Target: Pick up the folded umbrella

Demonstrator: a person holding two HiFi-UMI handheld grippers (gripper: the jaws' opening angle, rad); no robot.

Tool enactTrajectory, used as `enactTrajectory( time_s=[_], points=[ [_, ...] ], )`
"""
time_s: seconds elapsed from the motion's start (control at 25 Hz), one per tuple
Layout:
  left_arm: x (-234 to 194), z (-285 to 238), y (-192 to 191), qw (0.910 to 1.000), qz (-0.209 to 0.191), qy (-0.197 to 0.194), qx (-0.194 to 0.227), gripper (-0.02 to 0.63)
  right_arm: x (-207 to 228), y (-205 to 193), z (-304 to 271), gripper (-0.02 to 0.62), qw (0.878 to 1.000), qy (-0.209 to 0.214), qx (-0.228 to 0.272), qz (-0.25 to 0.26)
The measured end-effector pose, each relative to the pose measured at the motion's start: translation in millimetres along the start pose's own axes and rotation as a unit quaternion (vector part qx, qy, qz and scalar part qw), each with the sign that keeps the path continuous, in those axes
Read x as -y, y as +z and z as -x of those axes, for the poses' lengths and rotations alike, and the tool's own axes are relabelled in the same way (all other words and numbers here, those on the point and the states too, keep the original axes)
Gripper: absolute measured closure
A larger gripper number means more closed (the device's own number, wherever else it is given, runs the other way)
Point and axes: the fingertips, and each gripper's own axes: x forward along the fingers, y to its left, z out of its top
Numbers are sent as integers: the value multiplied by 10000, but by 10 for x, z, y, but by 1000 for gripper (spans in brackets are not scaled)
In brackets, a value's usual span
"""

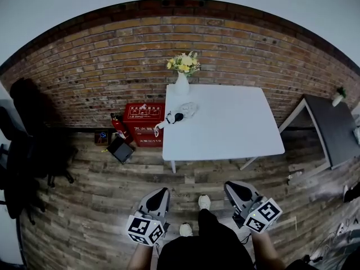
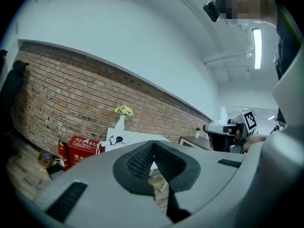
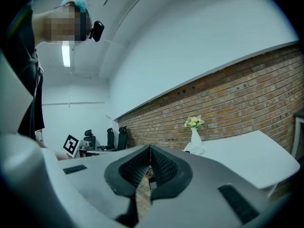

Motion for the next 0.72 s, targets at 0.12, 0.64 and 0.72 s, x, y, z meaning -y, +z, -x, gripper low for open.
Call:
enactTrajectory(
  time_s=[0.12, 0.64, 0.72],
  points=[
    [-25, -71, -10, 10000, -3, 22, -45, 592, 71, 11, -81, 573, 10000, 50, 0, 0],
    [-292, -760, 242, 9995, 127, 277, 65, 592, 771, 139, -602, 574, 9994, 324, 2, -93],
    [-320, -893, 295, 9994, 106, 311, 69, 592, 895, 183, -695, 574, 9991, 402, 15, -119]
  ],
)
